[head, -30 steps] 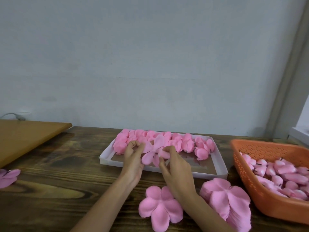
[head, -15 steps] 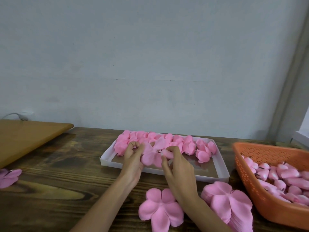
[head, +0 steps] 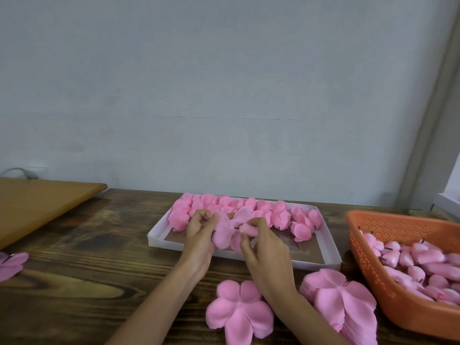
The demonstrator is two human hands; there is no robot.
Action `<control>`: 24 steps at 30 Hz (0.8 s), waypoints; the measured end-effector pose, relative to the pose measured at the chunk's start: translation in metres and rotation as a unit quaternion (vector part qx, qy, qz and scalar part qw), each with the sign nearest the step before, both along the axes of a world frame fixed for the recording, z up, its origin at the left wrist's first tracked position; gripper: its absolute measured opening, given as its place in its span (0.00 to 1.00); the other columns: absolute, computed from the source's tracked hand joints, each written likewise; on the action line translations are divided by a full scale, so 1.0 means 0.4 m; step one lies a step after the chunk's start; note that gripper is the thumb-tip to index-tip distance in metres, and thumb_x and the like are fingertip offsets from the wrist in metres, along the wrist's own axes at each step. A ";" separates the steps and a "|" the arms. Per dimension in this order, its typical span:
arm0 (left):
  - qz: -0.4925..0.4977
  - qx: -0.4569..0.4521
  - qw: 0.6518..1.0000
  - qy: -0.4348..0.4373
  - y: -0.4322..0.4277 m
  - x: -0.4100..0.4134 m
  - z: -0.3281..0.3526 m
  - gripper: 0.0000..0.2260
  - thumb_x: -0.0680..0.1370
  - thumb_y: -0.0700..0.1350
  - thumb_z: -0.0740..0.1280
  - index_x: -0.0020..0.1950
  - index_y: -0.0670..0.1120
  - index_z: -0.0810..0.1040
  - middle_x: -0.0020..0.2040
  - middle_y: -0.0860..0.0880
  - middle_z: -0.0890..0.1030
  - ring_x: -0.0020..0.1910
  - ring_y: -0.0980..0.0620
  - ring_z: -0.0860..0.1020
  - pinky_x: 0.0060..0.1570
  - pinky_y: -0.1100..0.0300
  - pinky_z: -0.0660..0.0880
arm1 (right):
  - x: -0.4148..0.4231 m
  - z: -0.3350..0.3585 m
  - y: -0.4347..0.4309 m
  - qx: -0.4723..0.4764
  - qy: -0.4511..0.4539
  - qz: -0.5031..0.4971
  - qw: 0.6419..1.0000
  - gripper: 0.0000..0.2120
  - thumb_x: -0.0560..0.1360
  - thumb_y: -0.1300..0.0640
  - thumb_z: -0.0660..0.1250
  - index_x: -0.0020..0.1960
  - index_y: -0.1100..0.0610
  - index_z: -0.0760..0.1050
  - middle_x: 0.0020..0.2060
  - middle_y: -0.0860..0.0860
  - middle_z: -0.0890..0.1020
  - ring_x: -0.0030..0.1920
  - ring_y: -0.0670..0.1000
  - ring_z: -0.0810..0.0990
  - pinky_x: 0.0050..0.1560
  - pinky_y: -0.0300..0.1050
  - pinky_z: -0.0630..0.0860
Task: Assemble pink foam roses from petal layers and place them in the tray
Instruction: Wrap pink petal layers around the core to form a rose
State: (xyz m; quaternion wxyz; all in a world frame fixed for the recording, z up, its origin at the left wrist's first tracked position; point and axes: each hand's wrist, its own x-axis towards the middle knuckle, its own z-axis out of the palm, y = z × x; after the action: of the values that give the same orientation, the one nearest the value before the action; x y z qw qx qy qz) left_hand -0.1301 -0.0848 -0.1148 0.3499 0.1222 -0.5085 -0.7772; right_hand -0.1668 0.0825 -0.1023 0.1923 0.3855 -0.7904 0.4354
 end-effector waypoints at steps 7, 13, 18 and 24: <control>-0.006 -0.008 1.000 -0.008 0.003 0.000 0.007 0.06 0.84 0.41 0.68 0.51 0.44 0.72 0.56 0.32 0.78 0.57 0.36 0.79 0.60 0.34 0.74 | -0.003 -0.002 -0.001 0.008 0.001 0.000 1.000 0.05 0.82 0.47 0.63 0.55 0.45 0.69 0.30 0.44 0.76 0.32 0.43 0.77 0.36 0.43 0.76; -0.035 -0.033 0.999 -0.004 0.018 0.009 0.017 0.07 0.82 0.45 0.70 0.51 0.46 0.72 0.61 0.32 0.83 0.63 0.30 0.81 0.66 0.24 0.70 | -0.006 0.001 -0.002 0.004 -0.015 0.002 1.000 0.06 0.81 0.47 0.65 0.57 0.44 0.71 0.31 0.43 0.78 0.35 0.42 0.78 0.37 0.39 0.71; -0.090 -0.072 0.993 0.032 0.027 0.019 0.023 0.13 0.81 0.49 0.72 0.54 0.45 0.70 0.60 0.35 0.85 0.63 0.36 0.83 0.68 0.32 0.74 | -0.006 0.004 -0.001 -0.041 -0.060 -0.009 0.997 0.10 0.79 0.46 0.68 0.53 0.43 0.67 0.30 0.44 0.79 0.35 0.42 0.79 0.34 0.33 0.68; -0.082 -0.114 0.990 0.012 0.027 0.028 0.030 0.25 0.67 0.52 0.85 0.60 0.50 0.81 0.62 0.42 0.85 0.64 0.41 0.83 0.64 0.40 0.79 | -0.013 0.005 -0.004 -0.086 -0.048 -0.018 0.995 0.12 0.76 0.48 0.74 0.55 0.51 0.75 0.49 0.44 0.76 0.45 0.44 0.77 0.44 0.43 0.76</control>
State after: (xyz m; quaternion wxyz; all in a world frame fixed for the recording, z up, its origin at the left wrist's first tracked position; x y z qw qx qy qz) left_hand -0.1190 -0.0739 -0.1029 0.3030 0.0302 -0.5978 -0.7416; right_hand -0.1720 0.0808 -0.1001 0.1949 0.3320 -0.7649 0.5163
